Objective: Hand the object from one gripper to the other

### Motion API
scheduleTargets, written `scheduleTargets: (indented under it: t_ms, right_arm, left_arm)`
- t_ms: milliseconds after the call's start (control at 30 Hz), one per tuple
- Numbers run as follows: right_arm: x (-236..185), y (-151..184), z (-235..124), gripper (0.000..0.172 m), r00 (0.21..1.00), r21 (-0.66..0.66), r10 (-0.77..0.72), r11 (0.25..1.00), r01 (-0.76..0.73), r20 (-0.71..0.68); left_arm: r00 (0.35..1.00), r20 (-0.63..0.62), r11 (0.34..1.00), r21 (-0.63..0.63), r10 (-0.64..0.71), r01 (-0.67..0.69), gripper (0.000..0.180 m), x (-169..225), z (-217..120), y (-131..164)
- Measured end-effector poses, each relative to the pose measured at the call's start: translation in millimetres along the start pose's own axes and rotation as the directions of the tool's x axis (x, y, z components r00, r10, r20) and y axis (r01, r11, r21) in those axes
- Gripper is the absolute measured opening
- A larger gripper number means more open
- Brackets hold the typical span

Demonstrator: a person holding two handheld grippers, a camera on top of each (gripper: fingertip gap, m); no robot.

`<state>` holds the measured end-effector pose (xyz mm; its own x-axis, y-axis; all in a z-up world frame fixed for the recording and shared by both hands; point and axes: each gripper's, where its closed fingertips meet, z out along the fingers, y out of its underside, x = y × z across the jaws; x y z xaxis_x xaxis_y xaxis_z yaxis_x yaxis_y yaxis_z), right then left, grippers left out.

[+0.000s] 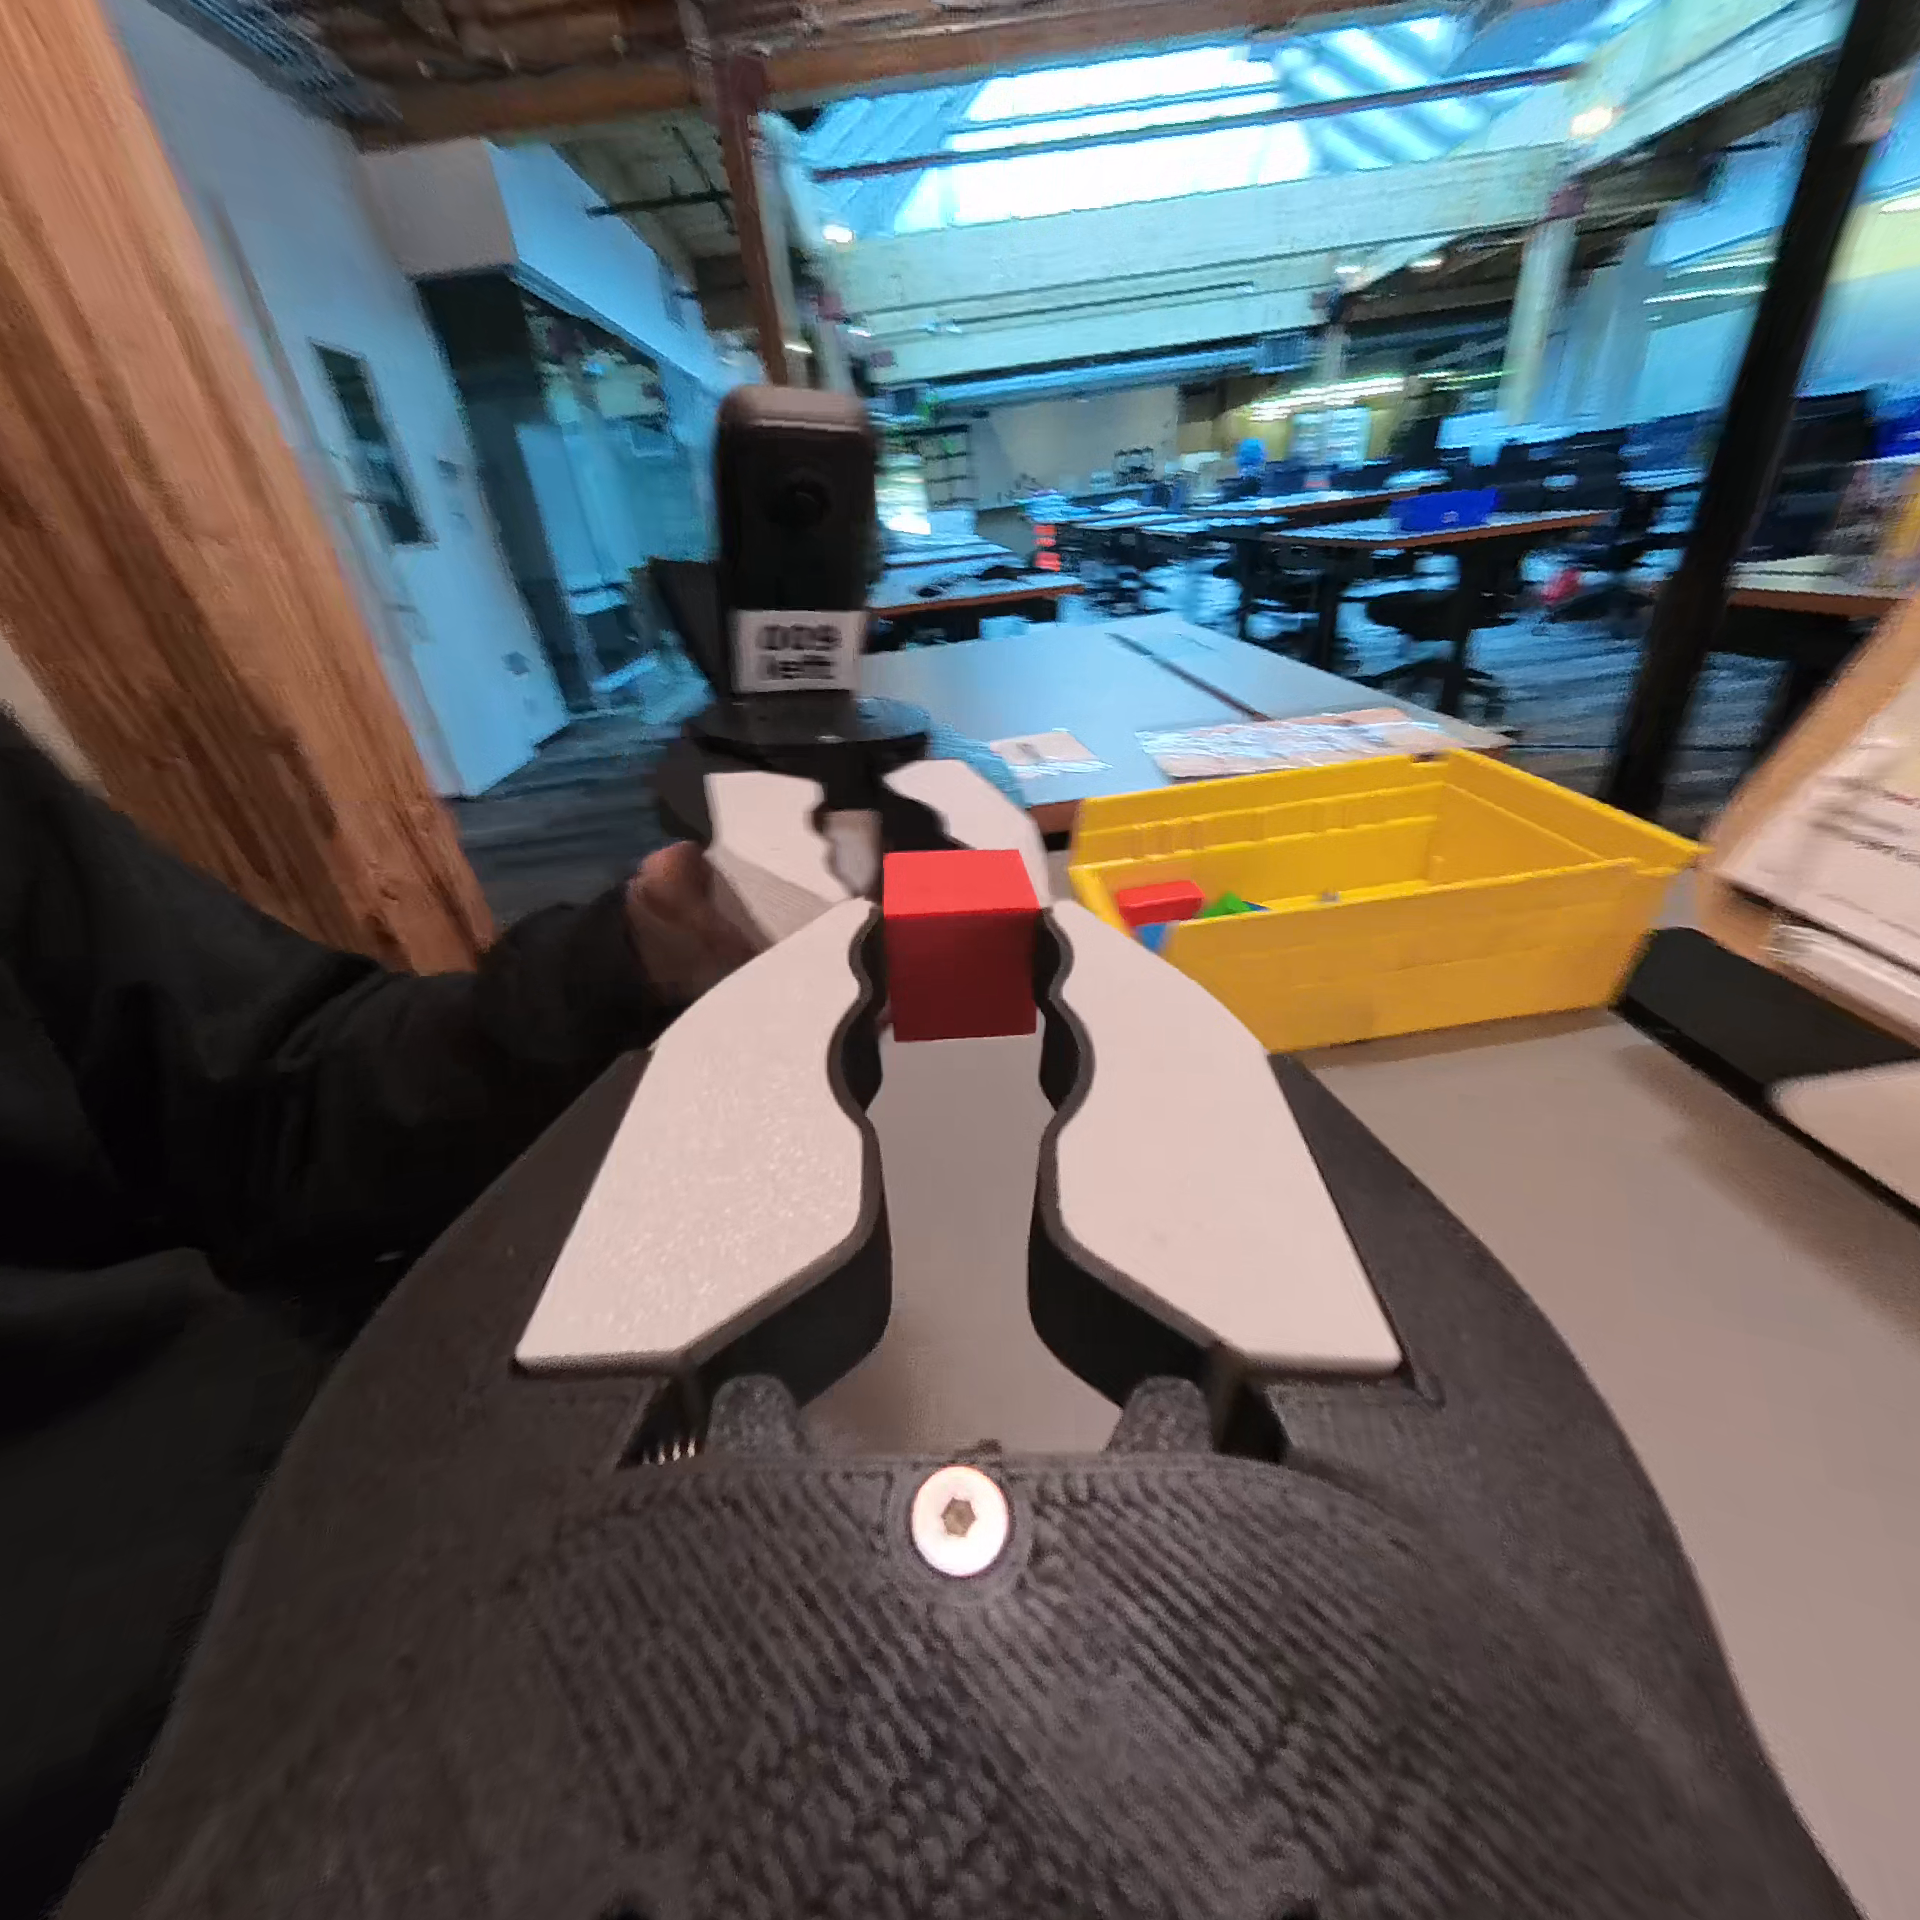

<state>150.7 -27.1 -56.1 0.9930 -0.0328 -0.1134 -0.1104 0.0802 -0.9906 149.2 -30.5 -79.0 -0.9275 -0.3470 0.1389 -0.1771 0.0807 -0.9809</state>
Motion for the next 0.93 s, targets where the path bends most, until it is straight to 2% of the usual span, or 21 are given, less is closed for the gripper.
scheduleTargets:
  t_ms: [67,133,167,233,267,300,400,433,467,633,733,800,833,933]
  right_arm:
    - [27.9,-3.5,-20.9,0.027,0.985,-0.019,-0.035,0.999,0.032,-0.170]
    - [67.8,-4.4,-63.5,0.027,0.916,-0.055,-0.049,0.998,0.030,-0.398]
    - [89.5,-0.8,-92.5,0.027,0.853,-0.084,-0.053,0.996,0.010,-0.519]
    - [128.7,23.5,-160.3,0.027,0.670,-0.200,-0.074,0.973,-0.113,-0.739]
    - [140.8,36.5,-191.1,0.027,0.589,-0.238,-0.092,0.955,-0.176,-0.803]
    - [147.8,49.8,-212.8,0.027,0.549,-0.251,-0.081,0.937,-0.242,-0.832]
    - [155.1,81.8,-230.3,0.027,0.554,-0.198,0.059,0.898,-0.392,-0.830]
    - [158.7,90.1,-234.2,0.027,0.537,-0.204,0.057,0.888,-0.413,-0.841]
    - [161.3,100.0,-238.0,0.027,0.522,-0.238,0.029,0.868,-0.436,-0.852]
    - [165.8,135.9,-234.5,0.027,0.542,-0.453,-0.144,0.741,-0.496,-0.828]
    - [168.9,140.2,-232.7,0.027,0.545,-0.530,-0.238,0.704,-0.474,-0.804]
    - [167.9,141.9,-229.4,0.028,0.563,-0.549,-0.246,0.694,-0.466,-0.789]
    - [167.7,142.8,-228.1,0.030,0.567,-0.547,-0.238,0.694,-0.468,-0.788]
    - [169.5,141.0,-224.7,0.056,0.570,-0.529,-0.224,0.719,-0.451,-0.790]
  left_arm:
    - [0.996,0.082,0.999,-0.031,0.026,-0.024,0.049,-10.3,-1.3,6.6]
    - [0.990,0.134,0.997,-0.073,0.046,-0.036,0.048,-16.4,-3.8,15.1]
    - [0.988,0.146,0.995,-0.092,0.047,-0.034,0.047,-17.7,-4.7,19.4]
    - [0.986,0.161,0.993,-0.114,0.037,-0.019,0.047,-20.1,-5.8,25.9]
    - [0.986,0.162,0.993,-0.113,0.032,-0.014,0.047,-20.6,-5.8,27.3]
    - [0.986,0.165,0.994,-0.106,0.025,-0.008,0.046,-21.4,-5.6,27.9]
    - [0.985,0.169,0.996,-0.084,-0.018,0.033,0.044,-25.7,-2.6,30.8]
    - [0.985,0.167,0.995,-0.082,-0.040,0.054,0.043,-27.1,-1.0,33.1]
    - [0.984,0.168,0.993,-0.084,-0.063,0.078,0.043,-28.8,0.5,35.8]
    - [0.981,0.167,0.989,-0.096,-0.095,0.112,0.041,-31.2,3.1,44.6]
    - [0.980,0.174,0.990,-0.091,-0.092,0.109,0.041,-32.7,1.8,44.0]
    - [0.979,0.182,0.990,-0.092,-0.093,0.112,0.041,-34.7,0.1,45.1]
    - [0.978,0.187,0.989,-0.094,-0.093,0.112,0.041,-36.0,-1.2,46.1]
    - [0.970,0.224,0.988,-0.099,-0.095,0.120,0.041,-44.3,-8.8,48.5]
